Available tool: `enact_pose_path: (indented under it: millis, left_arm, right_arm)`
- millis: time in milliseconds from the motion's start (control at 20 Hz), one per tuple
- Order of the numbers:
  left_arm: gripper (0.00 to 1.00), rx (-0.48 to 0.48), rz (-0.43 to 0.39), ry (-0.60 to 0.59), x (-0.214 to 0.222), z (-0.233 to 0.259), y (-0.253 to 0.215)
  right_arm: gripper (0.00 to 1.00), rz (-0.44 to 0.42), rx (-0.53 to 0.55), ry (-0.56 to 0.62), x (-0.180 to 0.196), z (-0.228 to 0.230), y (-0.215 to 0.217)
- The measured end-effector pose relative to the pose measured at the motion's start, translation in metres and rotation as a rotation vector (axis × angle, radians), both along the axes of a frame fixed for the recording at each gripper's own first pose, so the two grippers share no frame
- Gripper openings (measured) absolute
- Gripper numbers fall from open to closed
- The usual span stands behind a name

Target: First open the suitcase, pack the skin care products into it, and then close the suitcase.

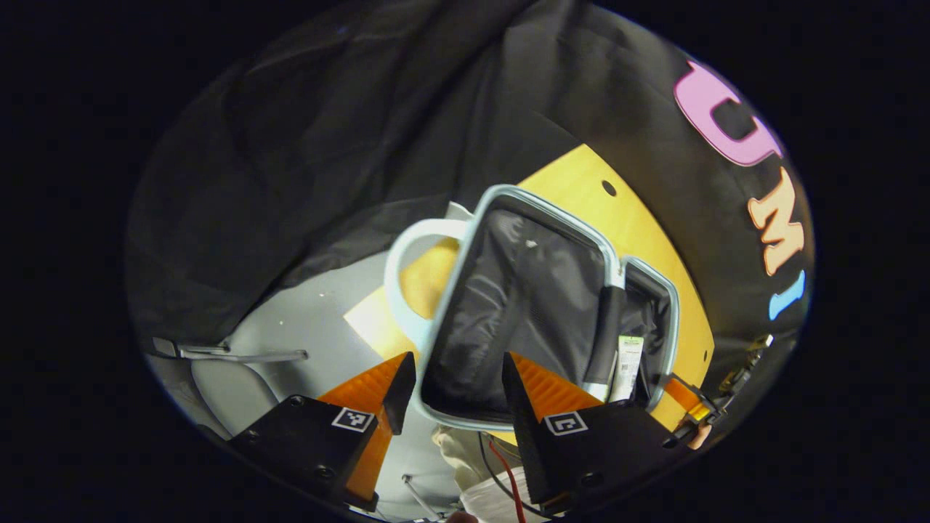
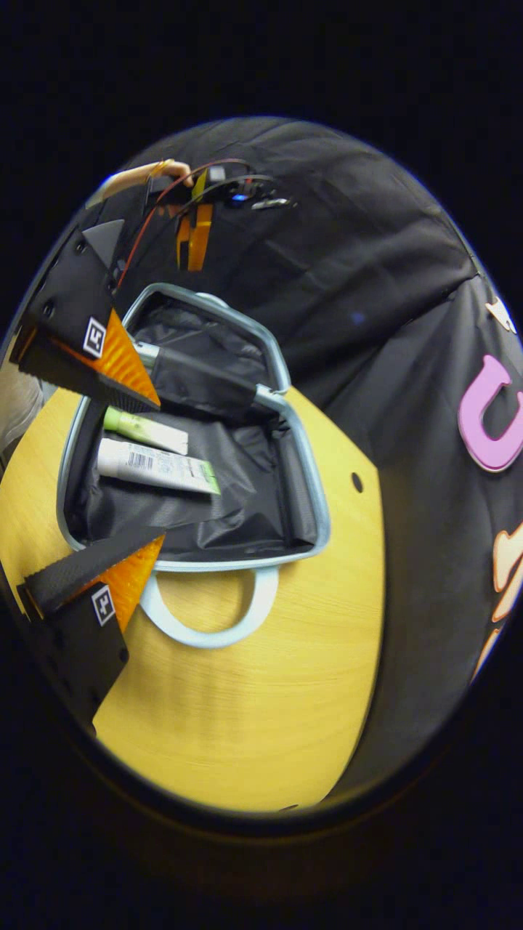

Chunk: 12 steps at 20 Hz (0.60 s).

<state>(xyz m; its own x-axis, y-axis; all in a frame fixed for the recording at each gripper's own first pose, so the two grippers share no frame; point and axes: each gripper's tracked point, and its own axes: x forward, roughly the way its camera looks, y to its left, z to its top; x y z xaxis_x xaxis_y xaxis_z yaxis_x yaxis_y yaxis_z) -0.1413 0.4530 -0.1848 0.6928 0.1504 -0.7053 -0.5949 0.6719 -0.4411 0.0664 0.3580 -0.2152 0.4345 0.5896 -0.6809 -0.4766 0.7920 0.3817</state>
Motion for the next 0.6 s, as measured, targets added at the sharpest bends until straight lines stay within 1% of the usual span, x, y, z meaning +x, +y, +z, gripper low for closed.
enact_pose_path:
  millis: [150, 300, 500, 600]
  left_arm:
    - [0.7, -0.007, 0.049, -0.03, 0.0, -0.002, 0.033]
    - [0.7, -0.016, 0.075, -0.056, 0.008, -0.014, 0.051]
    - [0.7, -0.042, 0.077, -0.091, 0.031, -0.037, 0.064]
    - [0.7, -0.038, 0.081, -0.094, 0.042, -0.049, 0.07]
  right_arm:
    - [0.98, -0.105, 0.072, -0.073, 0.017, 0.03, -0.027]
    - [0.98, -0.226, 0.096, -0.112, 0.03, 0.042, -0.075]
    - [0.98, -0.39, 0.088, -0.13, 0.039, 0.049, -0.151]
    - [0.98, -0.464, 0.082, -0.145, 0.041, 0.055, -0.185]
